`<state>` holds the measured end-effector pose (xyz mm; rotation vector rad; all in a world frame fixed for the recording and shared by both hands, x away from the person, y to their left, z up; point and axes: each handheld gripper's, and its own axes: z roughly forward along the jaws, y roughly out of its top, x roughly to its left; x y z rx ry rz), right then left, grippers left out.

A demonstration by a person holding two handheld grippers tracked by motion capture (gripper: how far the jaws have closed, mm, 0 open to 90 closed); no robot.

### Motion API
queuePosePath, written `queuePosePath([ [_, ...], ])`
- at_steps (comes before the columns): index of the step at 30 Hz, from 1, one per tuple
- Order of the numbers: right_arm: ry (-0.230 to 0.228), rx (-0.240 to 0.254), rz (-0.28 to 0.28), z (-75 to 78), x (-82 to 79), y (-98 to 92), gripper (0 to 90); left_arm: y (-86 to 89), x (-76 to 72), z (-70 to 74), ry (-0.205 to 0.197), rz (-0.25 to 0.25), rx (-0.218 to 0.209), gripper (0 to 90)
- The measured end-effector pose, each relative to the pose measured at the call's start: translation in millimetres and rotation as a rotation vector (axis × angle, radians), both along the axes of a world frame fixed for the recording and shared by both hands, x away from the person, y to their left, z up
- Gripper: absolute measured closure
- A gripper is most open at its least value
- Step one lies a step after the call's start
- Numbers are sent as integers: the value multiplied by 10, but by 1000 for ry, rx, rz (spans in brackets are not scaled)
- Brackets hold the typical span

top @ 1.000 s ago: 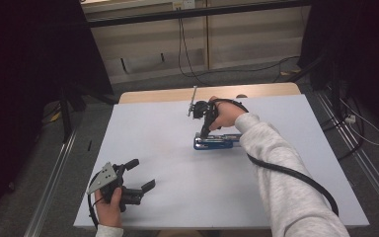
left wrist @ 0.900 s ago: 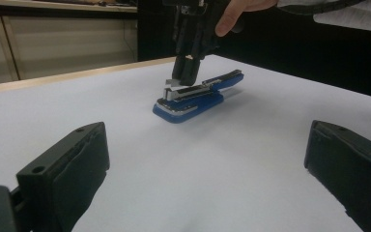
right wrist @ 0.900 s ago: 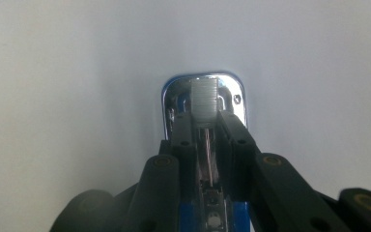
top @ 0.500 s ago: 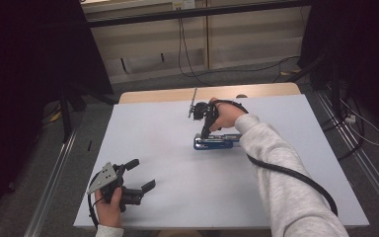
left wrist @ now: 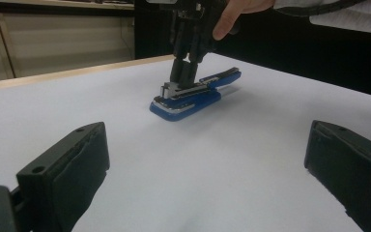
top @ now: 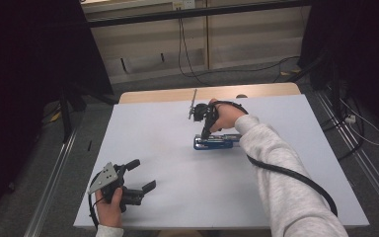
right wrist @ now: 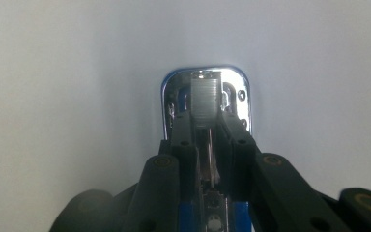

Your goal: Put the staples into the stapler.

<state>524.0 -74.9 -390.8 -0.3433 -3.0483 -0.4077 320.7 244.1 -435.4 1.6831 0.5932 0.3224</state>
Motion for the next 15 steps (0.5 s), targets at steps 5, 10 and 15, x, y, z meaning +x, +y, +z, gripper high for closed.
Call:
queuePosePath([
  [5,2,-5,6,16,7,1,784,0,0,0,1,-1,-1,21],
  [10,3,2,9,19,11,-7,784,-2,2,-2,0,0,3,21],
  [15,-9,7,13,20,19,-22,784,-10,2,-6,6,-5,1,21],
])
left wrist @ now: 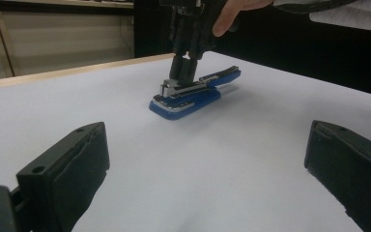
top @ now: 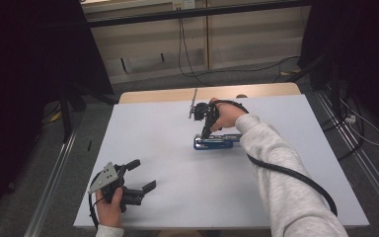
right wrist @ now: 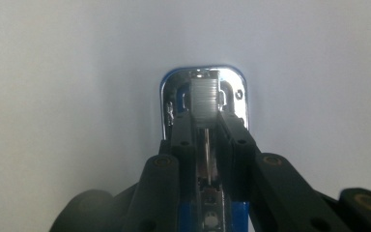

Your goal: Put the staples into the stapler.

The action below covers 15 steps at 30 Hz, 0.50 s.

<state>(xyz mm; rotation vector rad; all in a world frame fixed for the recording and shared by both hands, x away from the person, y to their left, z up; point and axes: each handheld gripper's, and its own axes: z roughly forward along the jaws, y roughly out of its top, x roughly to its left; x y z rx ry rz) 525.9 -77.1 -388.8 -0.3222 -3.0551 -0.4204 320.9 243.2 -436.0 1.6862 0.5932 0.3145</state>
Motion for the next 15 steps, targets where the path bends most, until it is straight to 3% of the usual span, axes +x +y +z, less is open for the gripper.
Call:
queuePosePath([
  [5,3,-24,1,-5,-6,3,784,-4,0,0,-2,1,2,21],
  [15,-1,-11,3,-36,-11,15,783,-5,1,-2,3,-2,3,21],
])
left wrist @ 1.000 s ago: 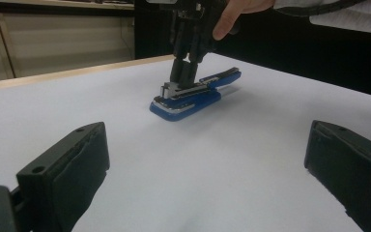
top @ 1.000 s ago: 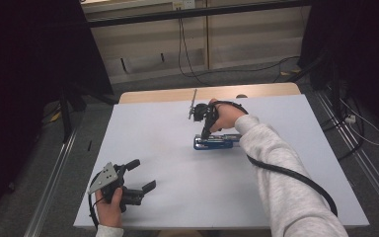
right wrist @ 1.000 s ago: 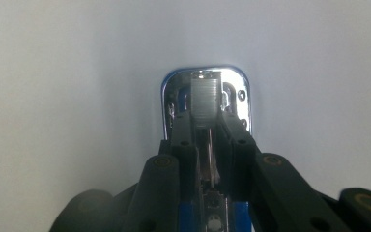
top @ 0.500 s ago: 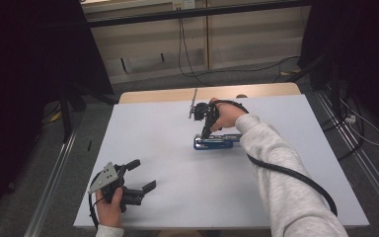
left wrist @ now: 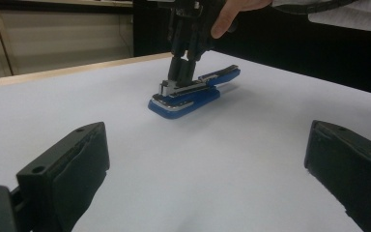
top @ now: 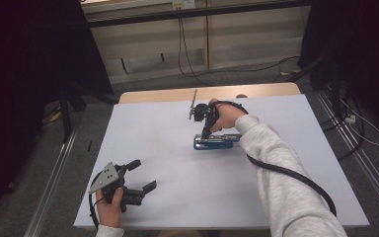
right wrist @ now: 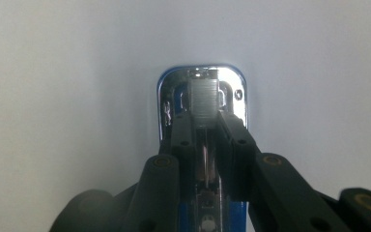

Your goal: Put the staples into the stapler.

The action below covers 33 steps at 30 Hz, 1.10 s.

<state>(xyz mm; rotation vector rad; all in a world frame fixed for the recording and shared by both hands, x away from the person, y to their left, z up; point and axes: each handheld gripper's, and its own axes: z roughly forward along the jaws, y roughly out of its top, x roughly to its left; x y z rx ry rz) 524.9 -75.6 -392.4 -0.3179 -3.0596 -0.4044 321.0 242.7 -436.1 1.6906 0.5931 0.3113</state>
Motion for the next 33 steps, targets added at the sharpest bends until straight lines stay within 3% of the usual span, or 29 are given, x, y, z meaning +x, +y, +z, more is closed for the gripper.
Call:
queuePosePath([
  [8,-5,9,-3,-6,8,4,775,-3,2,-2,3,2,4,21],
  [15,-6,27,-19,1,-16,-12,696,-5,1,-1,3,1,-1,22],
  [22,-28,120,-70,35,-89,-164,609,-22,18,7,15,-1,-3,21],
  [33,-48,206,-181,48,-209,-554,463,-137,59,33,32,-34,33,21],
])
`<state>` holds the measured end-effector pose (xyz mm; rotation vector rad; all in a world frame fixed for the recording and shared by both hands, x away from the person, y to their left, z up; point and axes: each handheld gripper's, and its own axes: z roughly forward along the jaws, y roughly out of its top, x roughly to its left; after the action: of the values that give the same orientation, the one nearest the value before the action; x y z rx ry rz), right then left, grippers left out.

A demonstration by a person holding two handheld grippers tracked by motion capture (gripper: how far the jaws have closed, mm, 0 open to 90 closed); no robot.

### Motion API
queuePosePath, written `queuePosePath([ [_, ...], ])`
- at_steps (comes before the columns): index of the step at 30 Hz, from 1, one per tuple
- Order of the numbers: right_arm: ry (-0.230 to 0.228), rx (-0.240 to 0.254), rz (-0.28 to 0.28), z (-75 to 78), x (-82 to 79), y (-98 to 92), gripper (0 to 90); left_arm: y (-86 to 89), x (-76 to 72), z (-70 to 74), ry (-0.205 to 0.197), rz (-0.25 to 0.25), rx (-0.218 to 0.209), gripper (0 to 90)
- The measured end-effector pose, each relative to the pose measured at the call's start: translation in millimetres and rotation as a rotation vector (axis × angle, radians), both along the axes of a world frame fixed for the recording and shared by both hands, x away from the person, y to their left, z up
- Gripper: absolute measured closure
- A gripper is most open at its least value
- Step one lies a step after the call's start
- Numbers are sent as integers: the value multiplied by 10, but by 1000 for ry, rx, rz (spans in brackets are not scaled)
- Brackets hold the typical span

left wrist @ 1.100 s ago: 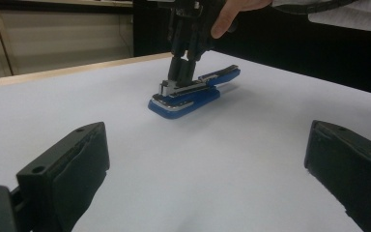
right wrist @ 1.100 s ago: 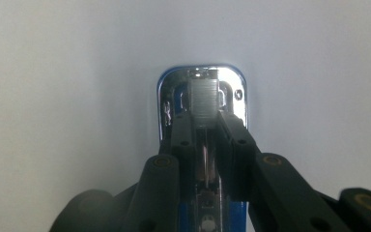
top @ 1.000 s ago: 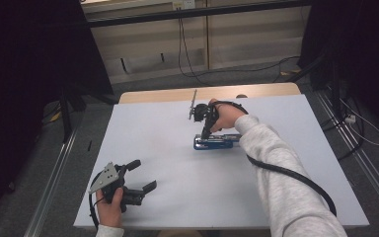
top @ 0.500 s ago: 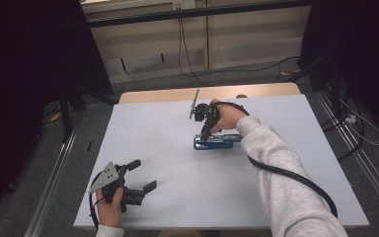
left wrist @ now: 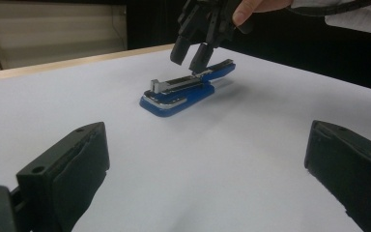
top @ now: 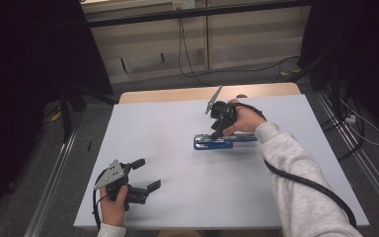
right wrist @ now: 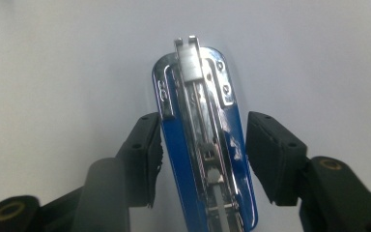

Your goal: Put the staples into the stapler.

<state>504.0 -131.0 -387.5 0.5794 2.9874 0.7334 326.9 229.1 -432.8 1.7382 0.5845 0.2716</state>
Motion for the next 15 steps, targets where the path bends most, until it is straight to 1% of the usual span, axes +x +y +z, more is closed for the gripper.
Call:
queuePosePath([
  [1,-5,10,-1,-4,-8,-27,449,-13,5,5,2,0,2,21],
  [4,1,23,-26,4,-39,-103,373,-42,18,17,11,-5,4,21],
  [6,1,35,-48,9,-61,-146,347,-54,24,20,14,-6,7,21],
  [7,-1,37,-48,13,-71,-179,332,-82,39,26,18,-8,16,21],
  [8,-5,38,-52,17,-82,-203,311,-94,46,29,19,-7,14,21],
  [12,-6,49,-87,36,-131,-301,271,-145,66,38,22,-12,20,21],
  [15,-13,47,-92,39,-158,-370,256,-179,78,42,28,-18,20,21],
])
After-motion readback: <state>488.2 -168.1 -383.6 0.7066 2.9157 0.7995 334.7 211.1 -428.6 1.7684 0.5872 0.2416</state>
